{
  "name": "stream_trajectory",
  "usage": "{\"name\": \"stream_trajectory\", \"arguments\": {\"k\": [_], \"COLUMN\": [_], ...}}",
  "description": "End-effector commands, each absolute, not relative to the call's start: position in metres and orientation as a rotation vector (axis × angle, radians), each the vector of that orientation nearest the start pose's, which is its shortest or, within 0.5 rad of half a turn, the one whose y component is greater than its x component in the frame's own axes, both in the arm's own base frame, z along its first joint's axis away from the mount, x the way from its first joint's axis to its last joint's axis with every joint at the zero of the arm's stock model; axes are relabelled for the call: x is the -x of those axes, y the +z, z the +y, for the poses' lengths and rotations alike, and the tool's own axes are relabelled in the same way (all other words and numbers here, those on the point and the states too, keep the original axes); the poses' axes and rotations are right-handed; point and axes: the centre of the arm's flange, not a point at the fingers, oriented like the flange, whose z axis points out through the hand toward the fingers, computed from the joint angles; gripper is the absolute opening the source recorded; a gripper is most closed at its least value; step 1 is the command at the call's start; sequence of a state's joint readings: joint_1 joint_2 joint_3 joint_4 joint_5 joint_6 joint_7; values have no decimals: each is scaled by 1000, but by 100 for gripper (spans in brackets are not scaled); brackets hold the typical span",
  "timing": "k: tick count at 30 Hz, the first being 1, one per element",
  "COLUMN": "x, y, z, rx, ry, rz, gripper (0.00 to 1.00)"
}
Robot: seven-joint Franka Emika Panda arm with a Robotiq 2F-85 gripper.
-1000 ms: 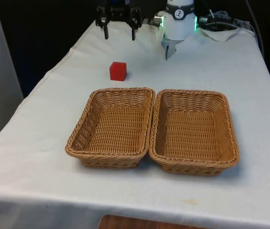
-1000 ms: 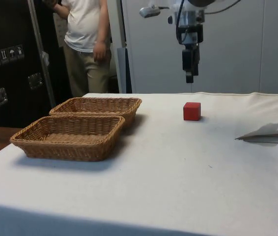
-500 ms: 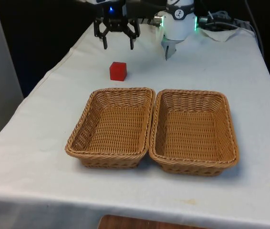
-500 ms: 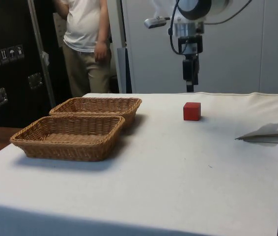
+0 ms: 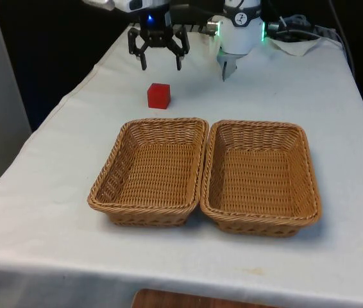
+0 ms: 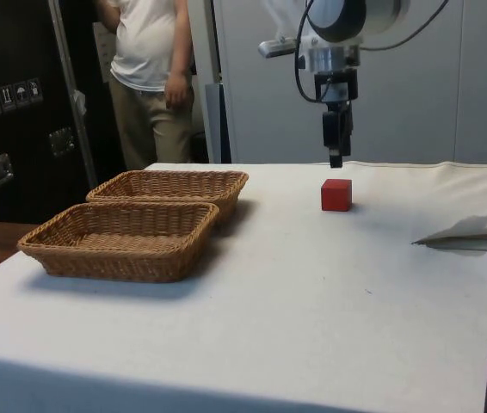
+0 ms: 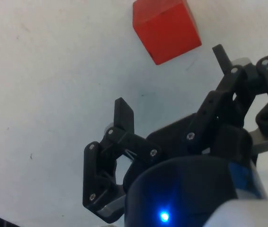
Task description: Pick up the red cube and place it into the right basket.
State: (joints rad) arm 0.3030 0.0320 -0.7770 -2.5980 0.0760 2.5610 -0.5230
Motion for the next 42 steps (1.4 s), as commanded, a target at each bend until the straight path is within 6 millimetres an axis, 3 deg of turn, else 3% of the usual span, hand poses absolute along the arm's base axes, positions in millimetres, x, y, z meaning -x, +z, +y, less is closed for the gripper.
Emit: {"name": "stream_trajectory", "arguments": {"k": [1, 17, 42], "x": [-386, -390, -403], "y": [240, 219, 196], "z": [-201, -200, -205], "rx": [3100, 3107, 3104], "ry": [55, 52, 57], "rz": [46, 172, 99], "gripper": [100, 100, 100]}}
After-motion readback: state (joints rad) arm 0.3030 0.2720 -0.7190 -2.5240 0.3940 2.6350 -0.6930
